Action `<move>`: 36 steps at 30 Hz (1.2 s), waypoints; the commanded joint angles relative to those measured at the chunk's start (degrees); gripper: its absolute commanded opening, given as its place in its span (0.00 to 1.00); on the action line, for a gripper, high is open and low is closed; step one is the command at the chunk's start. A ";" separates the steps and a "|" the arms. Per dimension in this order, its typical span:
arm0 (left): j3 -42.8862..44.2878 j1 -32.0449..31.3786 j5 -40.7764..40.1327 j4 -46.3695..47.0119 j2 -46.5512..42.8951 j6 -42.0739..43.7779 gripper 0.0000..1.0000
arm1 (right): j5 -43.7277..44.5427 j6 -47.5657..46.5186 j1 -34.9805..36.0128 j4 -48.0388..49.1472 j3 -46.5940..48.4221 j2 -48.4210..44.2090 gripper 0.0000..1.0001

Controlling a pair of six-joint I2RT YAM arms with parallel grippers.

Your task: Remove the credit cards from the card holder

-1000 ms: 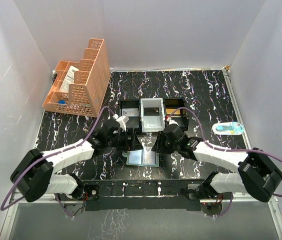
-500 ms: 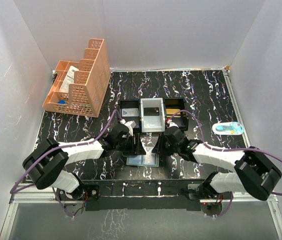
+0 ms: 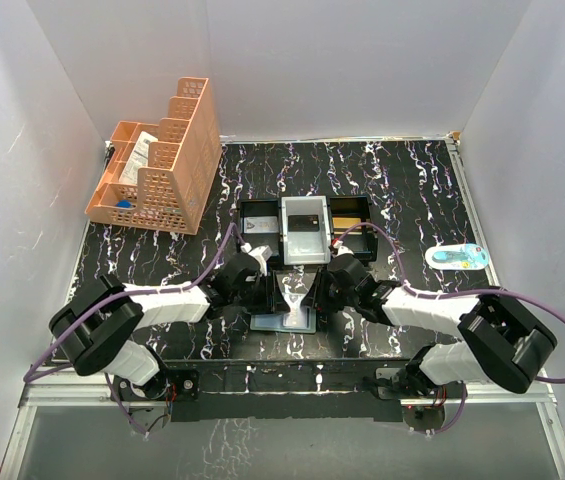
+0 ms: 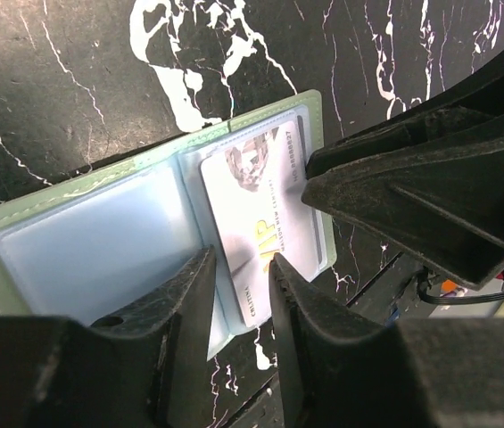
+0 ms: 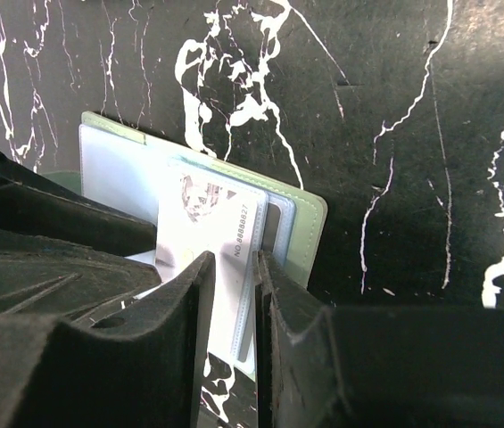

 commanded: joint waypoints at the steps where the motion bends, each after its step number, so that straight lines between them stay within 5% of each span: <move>1: -1.00 -0.62 -0.99 3.05 0.93 -0.66 0.26 | -0.51 1.21 0.15 1.42 -1.48 1.16 0.22; 10: -3.16 -1.24 -2.80 6.58 0.13 -4.03 0.00 | -1.31 0.98 0.14 2.14 -2.71 1.20 0.22; 20: -4.86 -1.21 -5.50 4.21 -4.28 -4.26 0.00 | -1.49 0.14 0.13 1.41 -2.16 1.37 0.22; 22: -4.93 -1.27 -5.48 4.55 -3.84 -4.98 0.15 | -2.47 0.12 0.16 1.98 -2.28 1.37 0.22; 27: -6.24 -1.21 -3.87 8.42 -0.93 -8.82 0.23 | -7.07 0.36 0.12 7.18 -3.71 2.25 0.22; 33: -9.74 -1.21 -3.88 15.23 -0.67 -13.23 0.21 | -6.67 1.77 0.15 7.91 -4.45 3.66 0.22; 36: -9.79 -1.23 -3.80 15.46 -1.57 -12.94 0.10 | -6.53 1.86 0.13 7.86 -4.44 4.04 0.22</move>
